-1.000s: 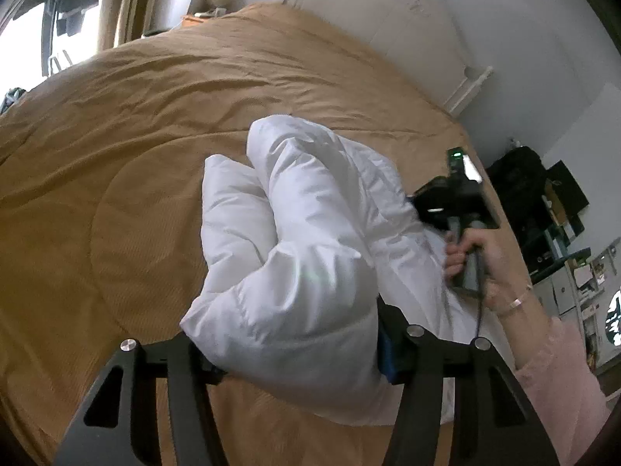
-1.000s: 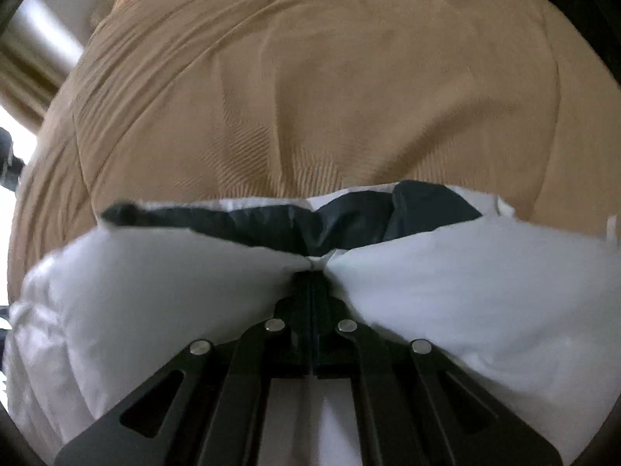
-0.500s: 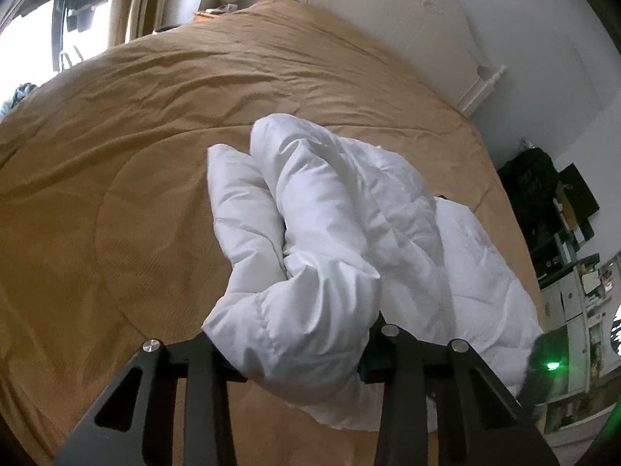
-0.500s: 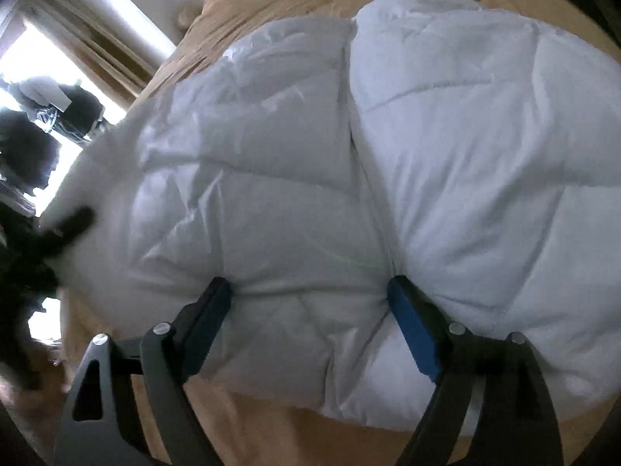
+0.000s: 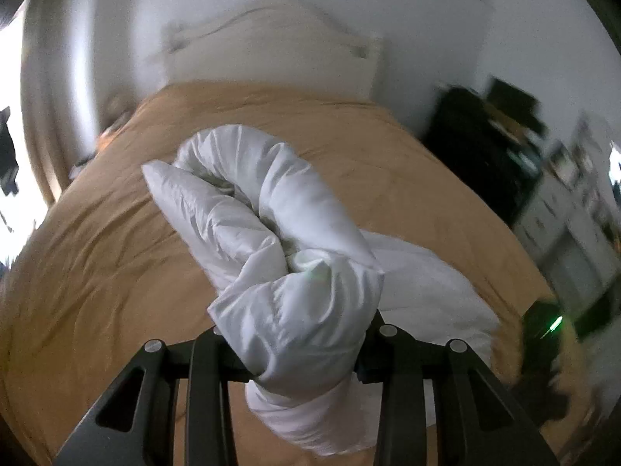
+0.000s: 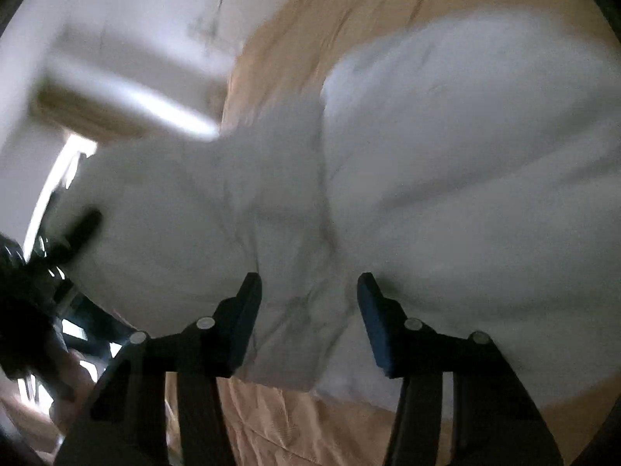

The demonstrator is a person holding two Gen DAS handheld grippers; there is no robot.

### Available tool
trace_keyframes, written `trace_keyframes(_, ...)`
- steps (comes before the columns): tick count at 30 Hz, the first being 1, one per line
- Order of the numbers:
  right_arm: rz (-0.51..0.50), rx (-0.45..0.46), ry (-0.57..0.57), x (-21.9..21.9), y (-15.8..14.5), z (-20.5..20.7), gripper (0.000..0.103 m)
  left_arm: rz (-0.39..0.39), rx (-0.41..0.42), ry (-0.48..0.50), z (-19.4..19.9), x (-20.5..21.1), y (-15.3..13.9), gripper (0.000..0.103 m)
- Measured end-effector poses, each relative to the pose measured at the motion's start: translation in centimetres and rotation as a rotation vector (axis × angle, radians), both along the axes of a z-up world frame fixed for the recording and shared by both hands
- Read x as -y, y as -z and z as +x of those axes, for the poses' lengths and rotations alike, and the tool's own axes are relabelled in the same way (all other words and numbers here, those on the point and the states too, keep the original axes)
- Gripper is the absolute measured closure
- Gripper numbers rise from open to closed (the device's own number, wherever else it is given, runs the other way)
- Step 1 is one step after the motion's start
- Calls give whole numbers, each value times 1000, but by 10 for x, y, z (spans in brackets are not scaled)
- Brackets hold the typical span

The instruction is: Fold large clothes

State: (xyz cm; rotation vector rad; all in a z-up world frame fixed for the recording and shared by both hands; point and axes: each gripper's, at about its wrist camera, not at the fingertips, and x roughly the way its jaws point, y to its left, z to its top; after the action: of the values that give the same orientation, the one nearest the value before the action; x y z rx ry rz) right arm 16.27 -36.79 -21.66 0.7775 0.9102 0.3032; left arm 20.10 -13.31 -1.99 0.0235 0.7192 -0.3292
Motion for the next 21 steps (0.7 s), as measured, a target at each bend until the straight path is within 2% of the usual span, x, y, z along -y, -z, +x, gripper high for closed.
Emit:
trace_keyframes(3, -141, 34, 141, 57, -35, -31, 50, 69, 28, 157, -13, 73, 3, 67)
trace_keyframes(7, -266, 64, 241, 117, -73, -61, 50, 201, 24, 334, -37, 160, 39, 67)
trace_keyframes(8, -291, 58, 255, 130, -79, -65, 50, 245, -9, 374, -41, 186, 61, 67)
trace_keyframes(10, -344, 22, 239, 149, -91, -57, 50, 261, -111, 405, -37, 209, 98, 67)
trace_keyframes(11, -377, 8, 221, 145, -96, -44, 50, 249, -152, 411, -35, 216, 114, 65)
trace_keyframes(12, -430, -8, 181, 143, -103, -31, 50, 243, -158, 418, -36, 222, 125, 64)
trace_keyframes(14, -530, -26, 92, 144, -123, -17, 50, 236, -158, 420, -39, 229, 131, 64)
trace_keyframes(16, -583, -25, -23, 132, -139, 8, 49, 208, -196, 401, -35, 226, 134, 64)
trace_keyframes(19, -526, -37, -212, 95, -148, 55, 49, 186, -222, 398, -33, 220, 135, 64)
trace_keyframes(21, -485, -84, -313, 79, -141, 78, 49, 185, -226, 403, -29, 219, 134, 64)
